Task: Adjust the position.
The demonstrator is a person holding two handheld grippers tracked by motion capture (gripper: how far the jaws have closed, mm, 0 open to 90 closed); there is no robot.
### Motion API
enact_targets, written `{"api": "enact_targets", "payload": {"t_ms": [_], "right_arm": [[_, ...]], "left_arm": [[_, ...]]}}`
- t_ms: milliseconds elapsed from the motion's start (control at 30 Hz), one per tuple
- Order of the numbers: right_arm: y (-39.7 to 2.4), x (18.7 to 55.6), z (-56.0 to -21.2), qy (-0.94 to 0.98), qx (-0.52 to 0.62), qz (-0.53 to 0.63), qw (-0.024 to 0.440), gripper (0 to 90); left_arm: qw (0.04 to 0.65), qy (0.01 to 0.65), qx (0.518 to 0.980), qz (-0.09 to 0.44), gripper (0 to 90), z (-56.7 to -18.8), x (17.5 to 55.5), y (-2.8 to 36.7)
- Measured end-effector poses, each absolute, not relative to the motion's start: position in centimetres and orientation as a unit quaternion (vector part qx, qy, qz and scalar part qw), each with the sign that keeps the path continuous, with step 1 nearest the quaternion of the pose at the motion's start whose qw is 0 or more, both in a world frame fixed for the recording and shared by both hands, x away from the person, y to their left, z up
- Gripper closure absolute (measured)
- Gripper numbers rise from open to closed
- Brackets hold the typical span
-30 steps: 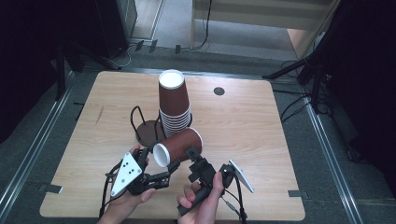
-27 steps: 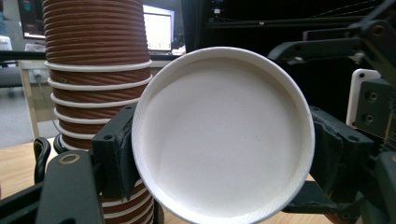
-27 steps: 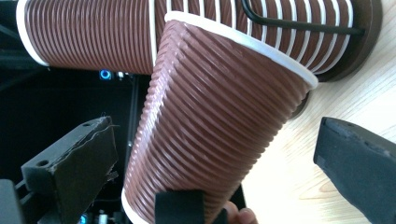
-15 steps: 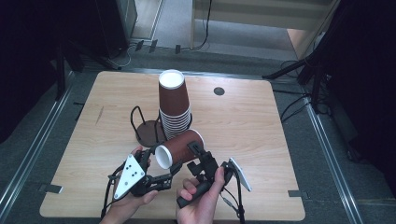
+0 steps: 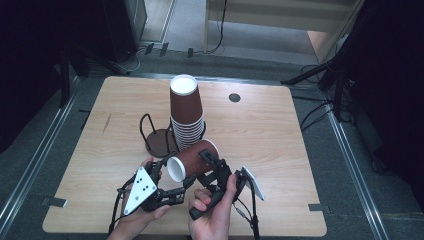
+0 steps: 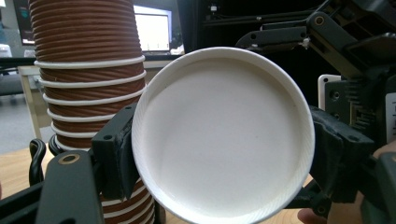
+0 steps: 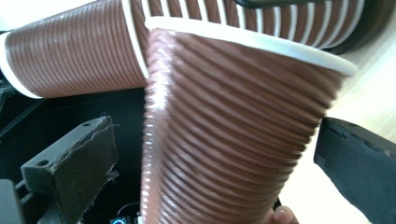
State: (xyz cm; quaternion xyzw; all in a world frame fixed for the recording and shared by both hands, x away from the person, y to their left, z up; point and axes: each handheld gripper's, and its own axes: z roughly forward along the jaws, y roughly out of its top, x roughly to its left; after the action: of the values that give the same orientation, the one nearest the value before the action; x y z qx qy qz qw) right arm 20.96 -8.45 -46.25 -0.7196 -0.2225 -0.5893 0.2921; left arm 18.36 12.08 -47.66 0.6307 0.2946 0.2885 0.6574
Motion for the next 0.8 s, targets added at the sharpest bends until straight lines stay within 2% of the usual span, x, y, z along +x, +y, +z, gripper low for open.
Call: {"api": "enact_targets", "payload": {"t_ms": [800], "right_arm": [[-8.6, 22.0, -47.1, -0.197, -0.721, -0.593, 0.300, 0.0]], "left_arm": [[0.665, 0.277, 0.628, 0.294, 22.8, -47.3, 17.9, 12.0]]}}
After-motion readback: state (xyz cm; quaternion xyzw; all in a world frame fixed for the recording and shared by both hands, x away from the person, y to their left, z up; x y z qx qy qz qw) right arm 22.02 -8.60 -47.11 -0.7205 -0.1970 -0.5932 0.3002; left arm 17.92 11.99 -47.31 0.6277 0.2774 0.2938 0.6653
